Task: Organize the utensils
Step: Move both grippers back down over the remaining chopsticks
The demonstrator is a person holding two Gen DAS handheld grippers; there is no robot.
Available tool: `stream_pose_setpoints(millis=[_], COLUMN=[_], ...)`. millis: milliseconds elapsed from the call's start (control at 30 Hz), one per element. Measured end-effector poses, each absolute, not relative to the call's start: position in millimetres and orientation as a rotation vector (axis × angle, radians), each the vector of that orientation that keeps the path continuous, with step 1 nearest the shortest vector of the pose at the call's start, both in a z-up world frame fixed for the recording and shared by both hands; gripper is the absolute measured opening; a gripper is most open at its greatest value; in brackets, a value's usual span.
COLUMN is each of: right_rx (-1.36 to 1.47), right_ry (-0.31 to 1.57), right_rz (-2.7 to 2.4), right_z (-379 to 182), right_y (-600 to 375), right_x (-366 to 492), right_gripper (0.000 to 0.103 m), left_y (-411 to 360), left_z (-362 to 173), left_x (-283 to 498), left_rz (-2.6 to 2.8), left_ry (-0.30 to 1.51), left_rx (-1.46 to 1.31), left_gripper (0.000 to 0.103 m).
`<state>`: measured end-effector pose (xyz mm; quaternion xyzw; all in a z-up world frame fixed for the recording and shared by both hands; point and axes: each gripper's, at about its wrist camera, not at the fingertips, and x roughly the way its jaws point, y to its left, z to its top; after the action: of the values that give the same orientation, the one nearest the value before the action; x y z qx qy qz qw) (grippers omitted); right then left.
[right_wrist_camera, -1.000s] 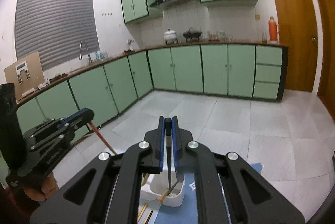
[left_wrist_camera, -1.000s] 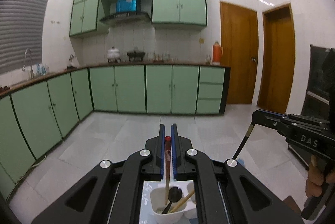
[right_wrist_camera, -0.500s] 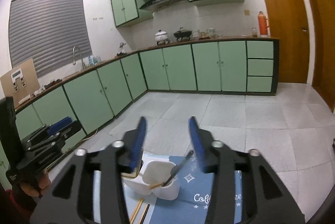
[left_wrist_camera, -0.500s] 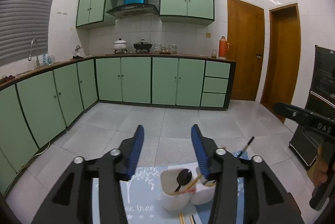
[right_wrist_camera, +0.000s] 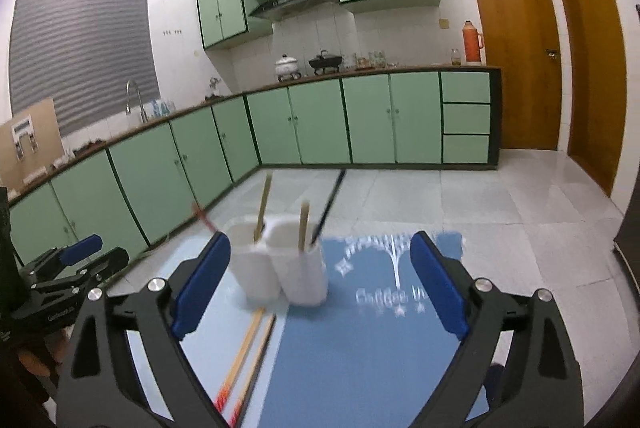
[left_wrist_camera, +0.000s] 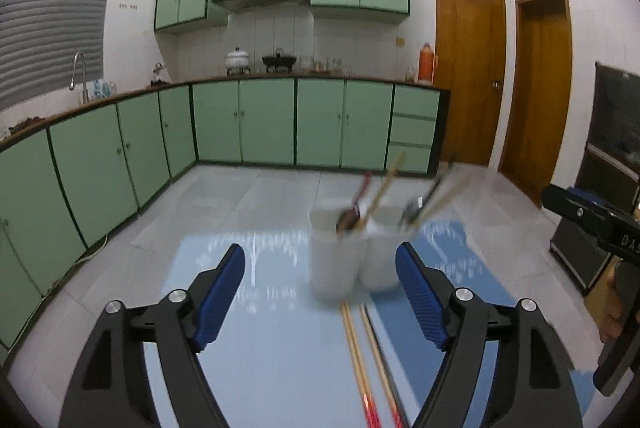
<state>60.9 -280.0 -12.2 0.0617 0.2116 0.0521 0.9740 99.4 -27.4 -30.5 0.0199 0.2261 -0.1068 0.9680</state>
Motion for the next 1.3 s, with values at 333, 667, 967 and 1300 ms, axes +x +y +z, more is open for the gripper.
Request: stream_pose_setpoints(millis=[333,667,967,1300], right_rx=[0.116,0.067,0.041,0.011], right_ry=[0.522,0.657,0.754,0.784], right_rz=[0.046,0.115,0.136,0.140], right_z=[-96.6,-147.6,-171.6,-182.6], right_y=[-246.8,-205.5,-186.7,-171.3], right_x=[15.0,-5.3,-13.5,-12.0], right_gripper=[0.088,0.081,0.073,0.065], left_y=[-24.1,-7.2,1.7,4.7], left_z=[-112.9,-158.8,-173.6,-180.5], left_x=[59.5,42.8,31.7,31.6], left_rz=[-0.193,-0.168,-0.145,-0.140], left_ry=[0.568,0.692,0.727,0.742], left_rx=[0.060,0.066,0.052,0.022], left_gripper=[0.076,0.076,0.076,0.076])
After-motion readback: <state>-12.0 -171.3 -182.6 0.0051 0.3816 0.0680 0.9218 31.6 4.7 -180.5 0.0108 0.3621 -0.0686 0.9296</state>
